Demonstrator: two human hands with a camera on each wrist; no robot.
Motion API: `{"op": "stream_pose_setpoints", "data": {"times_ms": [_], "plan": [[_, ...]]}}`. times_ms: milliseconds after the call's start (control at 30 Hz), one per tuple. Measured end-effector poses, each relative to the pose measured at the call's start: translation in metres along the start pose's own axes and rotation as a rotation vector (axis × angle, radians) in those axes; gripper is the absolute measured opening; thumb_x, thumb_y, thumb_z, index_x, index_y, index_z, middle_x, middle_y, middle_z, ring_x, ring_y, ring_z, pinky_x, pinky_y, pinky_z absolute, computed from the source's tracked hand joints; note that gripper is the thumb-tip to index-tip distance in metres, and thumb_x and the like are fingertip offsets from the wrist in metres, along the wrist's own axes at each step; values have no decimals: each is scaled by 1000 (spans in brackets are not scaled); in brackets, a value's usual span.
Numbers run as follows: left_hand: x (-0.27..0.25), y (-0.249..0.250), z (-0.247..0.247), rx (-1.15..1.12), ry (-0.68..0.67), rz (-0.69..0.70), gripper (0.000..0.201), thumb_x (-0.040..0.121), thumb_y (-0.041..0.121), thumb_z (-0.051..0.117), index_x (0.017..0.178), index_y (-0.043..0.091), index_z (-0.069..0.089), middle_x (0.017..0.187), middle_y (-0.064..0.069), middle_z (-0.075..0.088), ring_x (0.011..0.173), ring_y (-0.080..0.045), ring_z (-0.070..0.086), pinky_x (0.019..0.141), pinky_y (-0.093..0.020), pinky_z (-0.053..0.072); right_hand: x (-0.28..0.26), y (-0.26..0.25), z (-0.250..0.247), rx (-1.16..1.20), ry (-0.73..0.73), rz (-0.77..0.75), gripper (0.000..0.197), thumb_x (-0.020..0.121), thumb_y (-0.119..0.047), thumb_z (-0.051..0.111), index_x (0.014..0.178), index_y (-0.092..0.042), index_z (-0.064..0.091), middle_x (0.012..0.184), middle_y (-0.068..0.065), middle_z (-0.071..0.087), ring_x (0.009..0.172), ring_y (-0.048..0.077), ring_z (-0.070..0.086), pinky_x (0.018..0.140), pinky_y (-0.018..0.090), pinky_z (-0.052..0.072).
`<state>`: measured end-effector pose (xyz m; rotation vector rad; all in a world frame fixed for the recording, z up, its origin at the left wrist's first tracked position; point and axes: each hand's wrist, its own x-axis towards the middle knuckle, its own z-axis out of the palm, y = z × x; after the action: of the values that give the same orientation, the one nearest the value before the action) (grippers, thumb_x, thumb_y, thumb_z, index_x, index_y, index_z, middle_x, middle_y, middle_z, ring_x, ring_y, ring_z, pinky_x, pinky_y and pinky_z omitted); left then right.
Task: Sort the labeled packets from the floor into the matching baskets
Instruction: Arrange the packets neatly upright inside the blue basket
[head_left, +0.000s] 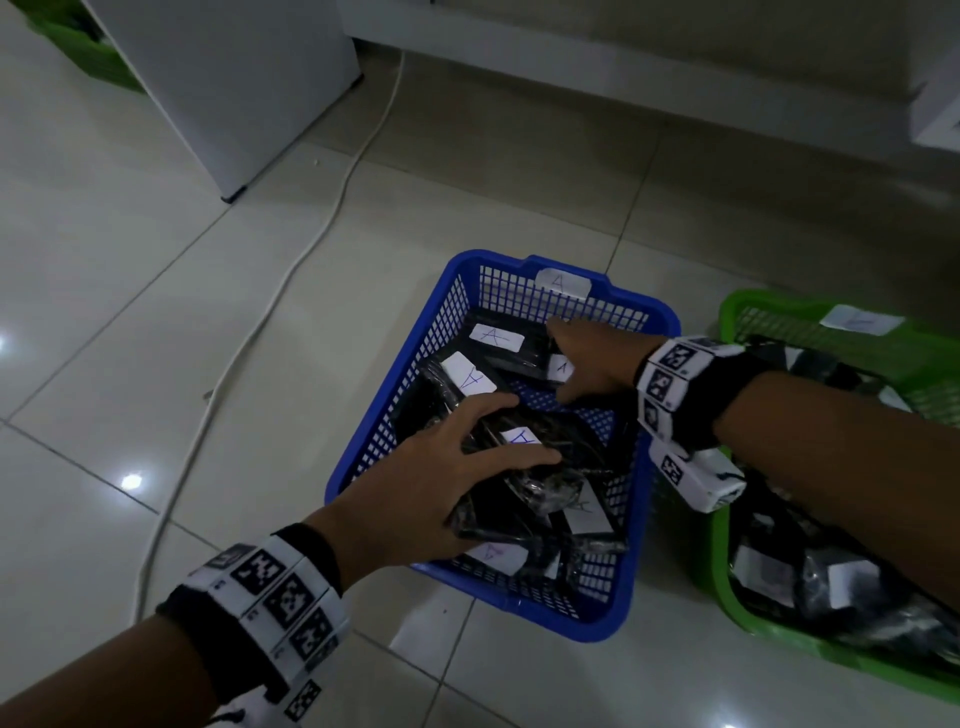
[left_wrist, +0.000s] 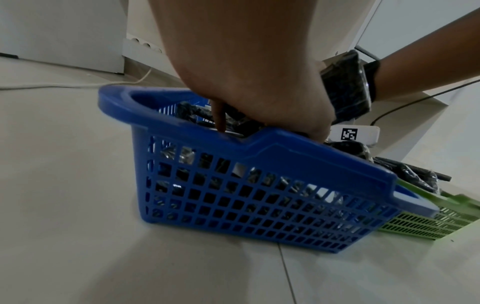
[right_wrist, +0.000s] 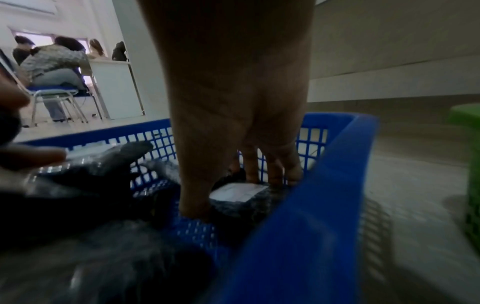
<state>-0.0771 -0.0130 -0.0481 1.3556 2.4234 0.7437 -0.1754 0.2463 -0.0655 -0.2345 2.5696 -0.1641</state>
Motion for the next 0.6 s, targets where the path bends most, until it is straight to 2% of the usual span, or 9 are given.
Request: {"op": "stream_pose_setpoints", "data": {"times_ms": [100,200,267,300,433,500,600], "plan": [[1,0,1,10,0,-11,82,79,52,77,148,49,34,163,-1,10,132,-21,49,106,-38,50,-3,-2,-22,-146,-51,-27,66,70,-40,82,120,-9,54,115,12,60,98,27,58,82,37,52],[1,0,1,7,-2,-11,82,79,52,77,148,50,32,163,0,10,122,-19,58,102,-37,53,-5,-4,-46,-379,-144,48,62,67,-45,82,116,-11,63,113,9,59,97,28,59,80,37,54],[2,0,1,4,-2,-13,79,80,54,73,148,49,33,162,0,11,119,-19,60,101,-36,54,-6,-2,-60,-393,-142,68,57,61,-44,84,107,-15,68,103,6,61,91,27,61,79,38,57],[1,1,0,-3,-3,-14,78,80,55,71,148,49,34,162,-1,11,119,-19,60,101,-35,53,-6,0,-65,-324,-103,58,56,61,-43,83,107,-17,67,102,5,61,90,27,61,80,39,56],[1,0,1,-3,5,-7,78,82,53,73,148,49,33,162,0,11,120,-17,58,102,-36,52,-5,1,-56,119,132,-101,65,72,-34,80,128,-22,49,117,8,57,102,25,56,84,34,47],[1,-1,2,7,6,-8,80,82,52,76,148,50,32,162,0,10,122,-19,57,102,-38,52,-2,1,-42,103,187,-179,70,76,-36,77,135,-20,42,127,8,52,112,26,51,92,36,45],[1,-2,3,-7,1,-9,81,81,52,77,148,51,31,163,0,10,123,-21,57,103,-41,51,0,4,-26,20,159,-206,70,85,-39,68,144,-24,34,138,9,45,122,27,46,101,43,42]]}}
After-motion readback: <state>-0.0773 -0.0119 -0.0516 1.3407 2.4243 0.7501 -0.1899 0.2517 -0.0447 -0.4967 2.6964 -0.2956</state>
